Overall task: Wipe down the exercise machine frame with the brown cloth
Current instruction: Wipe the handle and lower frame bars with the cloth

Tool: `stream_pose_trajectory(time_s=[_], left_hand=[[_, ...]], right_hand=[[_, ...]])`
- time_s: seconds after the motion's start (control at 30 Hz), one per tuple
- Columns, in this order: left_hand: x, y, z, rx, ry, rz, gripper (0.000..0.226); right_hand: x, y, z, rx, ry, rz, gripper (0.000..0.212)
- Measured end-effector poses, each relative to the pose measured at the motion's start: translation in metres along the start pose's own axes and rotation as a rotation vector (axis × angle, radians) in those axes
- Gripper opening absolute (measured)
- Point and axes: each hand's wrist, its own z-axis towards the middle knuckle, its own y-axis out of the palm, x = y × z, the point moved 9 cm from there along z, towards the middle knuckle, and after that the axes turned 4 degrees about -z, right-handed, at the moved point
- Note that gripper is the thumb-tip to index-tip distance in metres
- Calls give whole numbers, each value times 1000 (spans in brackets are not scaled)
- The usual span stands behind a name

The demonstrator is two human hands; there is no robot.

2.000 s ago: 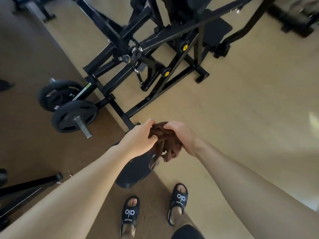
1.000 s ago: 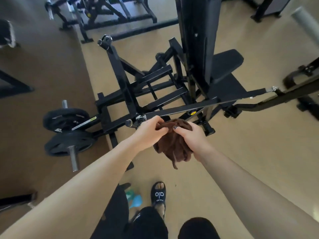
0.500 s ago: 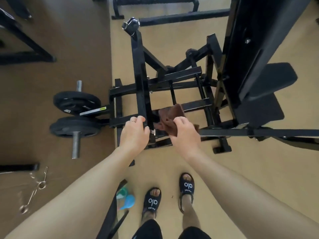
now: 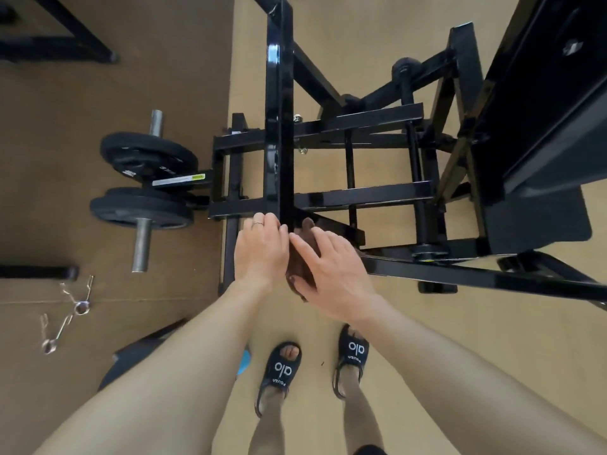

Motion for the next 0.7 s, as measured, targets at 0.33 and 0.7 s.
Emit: stream_pose_trajectory(time_s=[0.33,0.7], left_hand=[[0,2,-1,79,17,59,28],[-1,9,0,83,27,76,22]], right_hand=[[50,-7,-18,27,-46,24,65],[42,-6,-13,-53,17,-110,57]])
